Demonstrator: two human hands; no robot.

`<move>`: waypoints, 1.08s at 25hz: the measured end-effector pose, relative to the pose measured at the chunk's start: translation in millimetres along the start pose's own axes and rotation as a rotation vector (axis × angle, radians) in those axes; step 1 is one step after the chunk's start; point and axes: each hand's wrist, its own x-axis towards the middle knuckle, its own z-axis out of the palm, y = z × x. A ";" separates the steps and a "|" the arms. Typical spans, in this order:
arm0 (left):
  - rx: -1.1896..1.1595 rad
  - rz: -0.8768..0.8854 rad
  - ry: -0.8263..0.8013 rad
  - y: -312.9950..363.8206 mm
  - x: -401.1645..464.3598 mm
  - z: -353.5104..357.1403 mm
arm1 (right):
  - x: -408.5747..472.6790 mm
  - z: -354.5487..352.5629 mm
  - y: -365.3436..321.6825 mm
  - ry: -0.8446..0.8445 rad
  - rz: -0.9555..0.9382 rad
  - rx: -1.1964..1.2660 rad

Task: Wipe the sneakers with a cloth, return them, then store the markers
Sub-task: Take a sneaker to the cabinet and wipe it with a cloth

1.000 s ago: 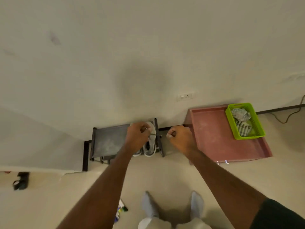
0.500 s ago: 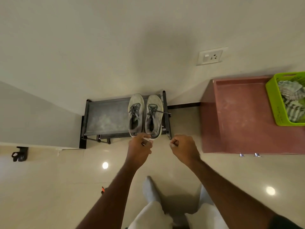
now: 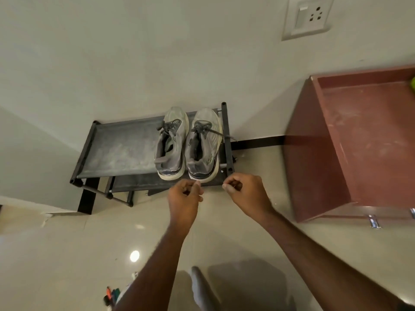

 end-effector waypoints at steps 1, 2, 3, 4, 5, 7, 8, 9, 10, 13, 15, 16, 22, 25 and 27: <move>-0.027 0.007 0.022 -6.3 0.1 3.4 | -6.1 4.3 8.9 0.005 -0.006 0.009; -0.061 0.014 0.056 -6.9 3.6 6.1 | -8.0 8.0 14.8 0.000 -0.017 0.010; -0.097 0.027 0.095 -3.5 7.8 6.1 | -9.0 10.5 16.9 -0.008 -0.040 0.007; -0.130 0.057 0.133 2.9 10.9 2.9 | -10.6 11.3 16.1 0.001 -0.074 0.008; -0.153 0.096 0.170 10.8 14.5 -1.1 | -9.5 10.2 12.6 0.032 -0.113 0.016; -0.087 0.132 0.225 11.5 9.4 -8.7 | -18.0 8.4 1.5 0.112 -0.161 0.034; 0.007 0.126 0.222 5.8 0.9 -13.6 | -28.8 7.6 -3.0 0.125 -0.169 0.036; 0.086 0.140 0.180 -0.1 -7.2 -16.9 | -41.0 5.2 -6.8 0.122 -0.178 0.025; 0.155 0.170 0.114 -5.0 -14.8 -18.6 | -53.6 1.4 -9.2 0.108 -0.184 -0.004; 0.184 0.238 0.001 -1.7 -15.6 -24.0 | -71.9 -15.9 -15.0 0.087 -0.192 -0.077; 0.173 0.247 -0.009 8.2 -2.8 -19.9 | -67.9 -31.4 -18.5 0.139 -0.167 -0.063; 0.199 0.250 -0.023 10.1 0.3 -14.9 | -67.4 -37.9 -19.3 0.161 -0.155 -0.063; 0.253 0.292 0.058 22.9 16.5 14.8 | -70.6 -65.3 -20.9 0.187 -0.139 -0.037; 0.278 0.339 0.146 31.0 6.7 27.8 | -74.8 -82.8 -18.3 0.193 -0.112 -0.040; 0.227 0.362 0.166 41.8 -9.8 37.2 | -78.0 -104.9 -13.1 0.195 -0.081 -0.056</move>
